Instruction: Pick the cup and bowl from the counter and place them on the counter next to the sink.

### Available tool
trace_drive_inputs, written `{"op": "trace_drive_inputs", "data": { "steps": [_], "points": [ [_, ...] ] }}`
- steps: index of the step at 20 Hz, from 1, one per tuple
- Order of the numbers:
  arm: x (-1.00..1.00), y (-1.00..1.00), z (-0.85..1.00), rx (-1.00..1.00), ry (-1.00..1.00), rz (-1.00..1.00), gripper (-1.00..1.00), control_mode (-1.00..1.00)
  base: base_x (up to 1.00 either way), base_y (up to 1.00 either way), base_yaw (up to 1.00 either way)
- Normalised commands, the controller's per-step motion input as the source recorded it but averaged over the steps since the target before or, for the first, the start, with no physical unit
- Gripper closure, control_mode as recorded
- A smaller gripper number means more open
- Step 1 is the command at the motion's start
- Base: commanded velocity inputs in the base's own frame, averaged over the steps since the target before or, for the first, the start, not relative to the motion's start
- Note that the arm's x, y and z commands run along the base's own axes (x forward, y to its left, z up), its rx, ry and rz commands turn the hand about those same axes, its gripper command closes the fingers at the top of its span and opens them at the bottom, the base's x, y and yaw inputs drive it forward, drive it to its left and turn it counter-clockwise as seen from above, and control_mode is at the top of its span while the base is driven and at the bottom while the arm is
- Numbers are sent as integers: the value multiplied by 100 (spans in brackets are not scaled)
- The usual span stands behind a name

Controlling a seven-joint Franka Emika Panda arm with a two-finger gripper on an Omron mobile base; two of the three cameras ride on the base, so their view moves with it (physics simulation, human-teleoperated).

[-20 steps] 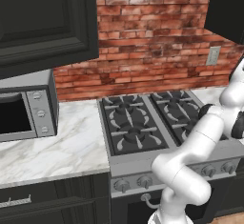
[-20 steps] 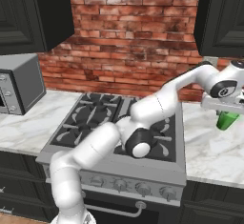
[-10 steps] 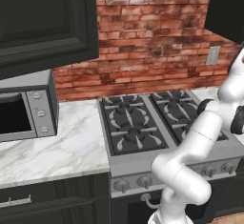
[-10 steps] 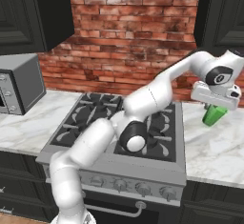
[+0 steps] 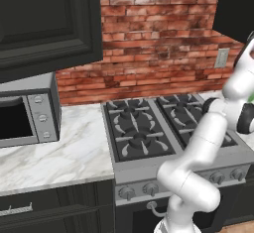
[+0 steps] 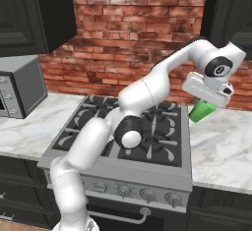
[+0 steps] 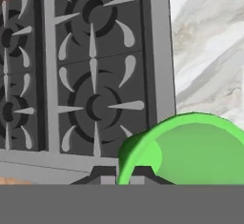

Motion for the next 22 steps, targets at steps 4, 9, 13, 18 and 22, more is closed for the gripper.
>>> {"op": "trace_drive_inputs", "data": {
  "steps": [4,9,13,18,22],
  "points": [
    [-24,97,11,-4,-10,2,100,-100,0,0,0],
    [-31,98,4,-15,-14,1,100,-100,0,0,0],
    [-45,100,4,-16,-17,2,100,-100,0,0,0],
    [-56,100,0,-16,-22,4,100,-100,0,0,0],
    [-61,95,1,-17,-29,6,100,-100,0,0,0]
  ]
}}
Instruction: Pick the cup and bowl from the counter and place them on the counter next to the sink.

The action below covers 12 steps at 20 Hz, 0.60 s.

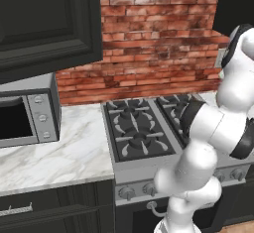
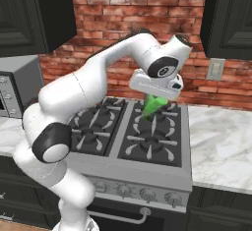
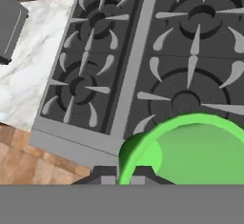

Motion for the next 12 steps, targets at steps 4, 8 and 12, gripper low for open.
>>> {"op": "trace_drive_inputs", "data": {
  "steps": [4,8,12],
  "points": [
    [-65,92,26,-18,-29,12,100,-100,0,0,0],
    [-58,99,43,-19,-25,8,100,-100,0,0,0],
    [-35,80,65,-11,-15,7,100,-100,0,0,0]
  ]
}}
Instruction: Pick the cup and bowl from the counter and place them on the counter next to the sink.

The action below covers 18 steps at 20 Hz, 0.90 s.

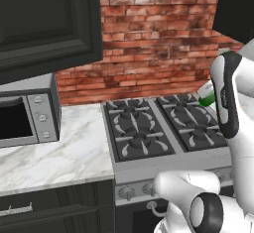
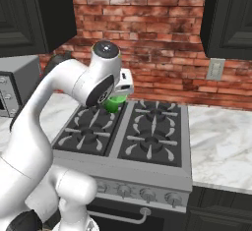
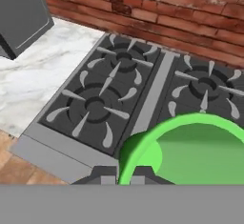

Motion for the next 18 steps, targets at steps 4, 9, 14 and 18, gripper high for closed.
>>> {"op": "trace_drive_inputs", "data": {
  "steps": [4,9,14,18],
  "points": [
    [-2,68,69,-7,-5,1,100,-100,0,0,0],
    [0,31,35,0,0,-4,100,-100,0,0,0],
    [16,18,6,0,5,-7,100,-100,0,0,0],
    [13,20,-13,0,8,-8,100,-100,0,0,0]
  ]
}}
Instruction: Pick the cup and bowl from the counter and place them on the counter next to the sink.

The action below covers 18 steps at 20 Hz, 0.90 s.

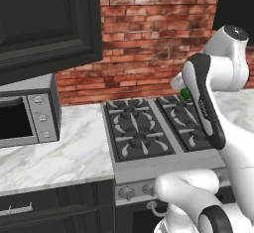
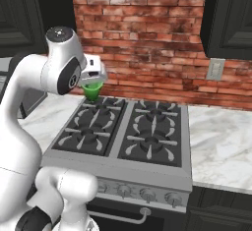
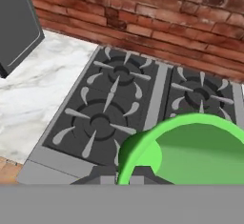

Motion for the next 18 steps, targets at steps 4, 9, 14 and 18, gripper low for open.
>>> {"op": "trace_drive_inputs", "data": {
  "steps": [4,9,14,18],
  "points": [
    [-10,12,-22,0,23,-14,100,-100,0,0,0],
    [-23,2,-1,0,30,-11,100,-100,0,0,0],
    [-24,0,0,0,30,-8,100,-100,0,0,0],
    [-44,0,3,0,15,-6,100,-100,0,0,0]
  ]
}}
